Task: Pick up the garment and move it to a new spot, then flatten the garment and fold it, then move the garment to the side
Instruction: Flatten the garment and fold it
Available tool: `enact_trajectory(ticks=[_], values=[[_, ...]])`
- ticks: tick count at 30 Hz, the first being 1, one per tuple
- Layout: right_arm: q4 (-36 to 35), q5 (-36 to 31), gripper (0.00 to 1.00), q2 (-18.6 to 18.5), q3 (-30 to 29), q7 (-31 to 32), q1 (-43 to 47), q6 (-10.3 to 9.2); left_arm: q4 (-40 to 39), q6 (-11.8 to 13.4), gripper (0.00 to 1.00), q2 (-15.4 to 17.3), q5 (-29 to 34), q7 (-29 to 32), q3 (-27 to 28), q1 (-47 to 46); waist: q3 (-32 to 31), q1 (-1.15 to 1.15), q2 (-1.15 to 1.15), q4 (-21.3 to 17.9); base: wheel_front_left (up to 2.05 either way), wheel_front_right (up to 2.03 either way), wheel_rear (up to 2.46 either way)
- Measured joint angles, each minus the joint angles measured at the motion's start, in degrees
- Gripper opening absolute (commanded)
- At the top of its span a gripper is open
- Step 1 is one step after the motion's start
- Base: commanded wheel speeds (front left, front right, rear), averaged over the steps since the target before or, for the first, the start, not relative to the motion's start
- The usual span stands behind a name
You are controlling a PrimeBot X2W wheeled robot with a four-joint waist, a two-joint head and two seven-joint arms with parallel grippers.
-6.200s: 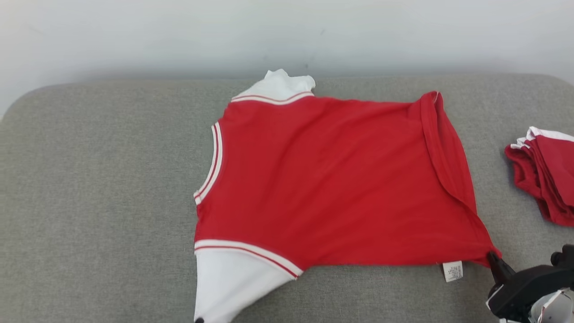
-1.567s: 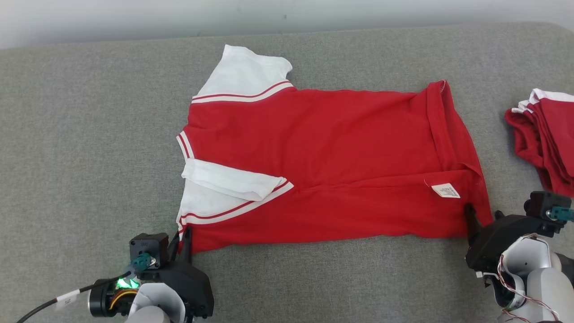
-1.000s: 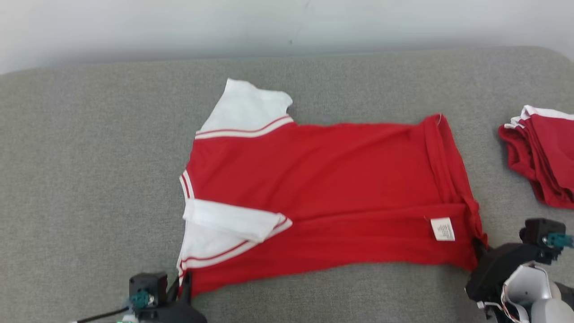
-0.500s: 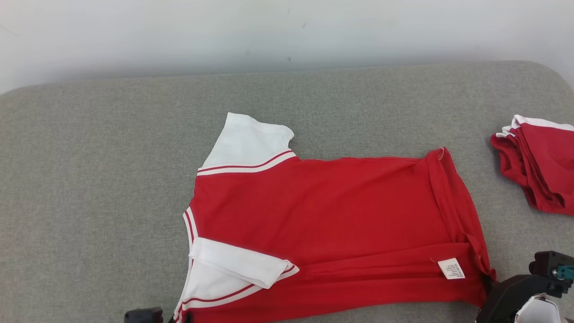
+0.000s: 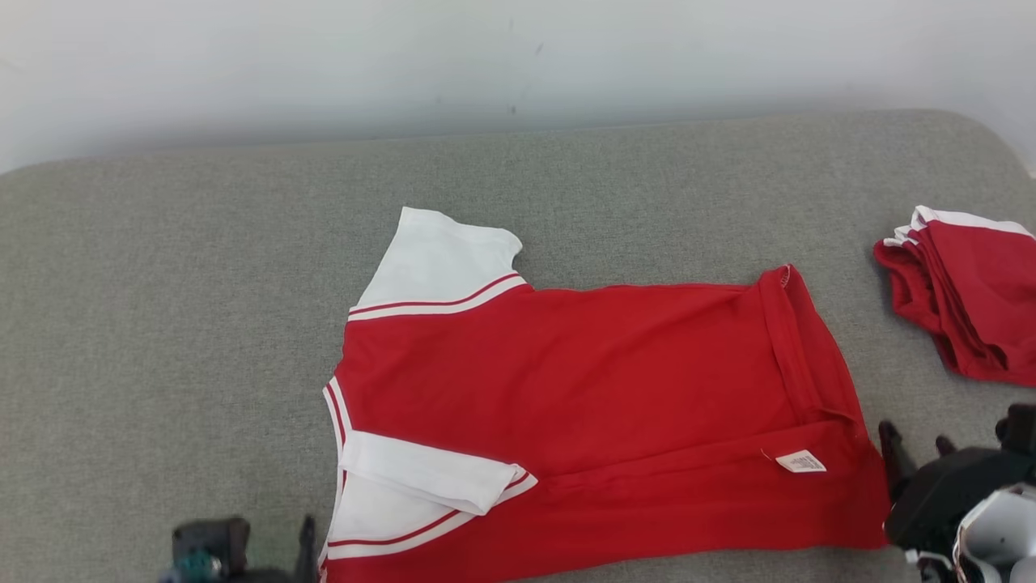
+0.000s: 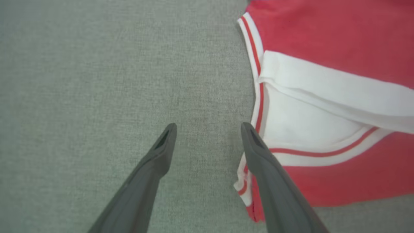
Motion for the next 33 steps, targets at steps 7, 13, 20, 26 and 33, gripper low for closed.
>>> enact_trajectory(ticks=[7,13,20,26,33], values=[[-7.3,-2.7,1.00,0.0,2.9,5.7,-5.2,0.00,-3.0,-2.4,1.00,3.6,2.7,4.7,1.0,-12.2,1.8,0.01,0.00,-0.7,0.00,0.00,0.00],[-9.5,-3.9,1.00,0.0,7.7,8.6,-11.7,0.00,3.3,-8.8,1.00,1.3,3.7,5.9,0.5,-24.3,4.6,0.01,0.01,-1.7,0.00,0.00,0.00],[-5.5,-4.1,1.00,0.0,17.8,9.4,-22.2,0.00,15.6,-15.6,1.00,-1.6,5.0,7.4,-0.1,-38.0,8.7,0.01,0.01,-4.7,0.00,0.00,0.00],[-1.0,-4.7,1.00,0.0,23.0,8.9,-28.1,0.00,22.6,-18.9,1.00,-3.4,3.9,10.5,0.3,-44.9,12.3,0.02,0.01,-7.4,0.00,0.00,0.00],[1.2,-4.0,1.00,-0.1,23.6,6.4,-31.2,0.00,28.8,-21.8,1.00,-3.9,3.9,13.6,-0.5,-51.5,17.2,0.02,0.01,-10.9,0.00,0.00,0.00]])
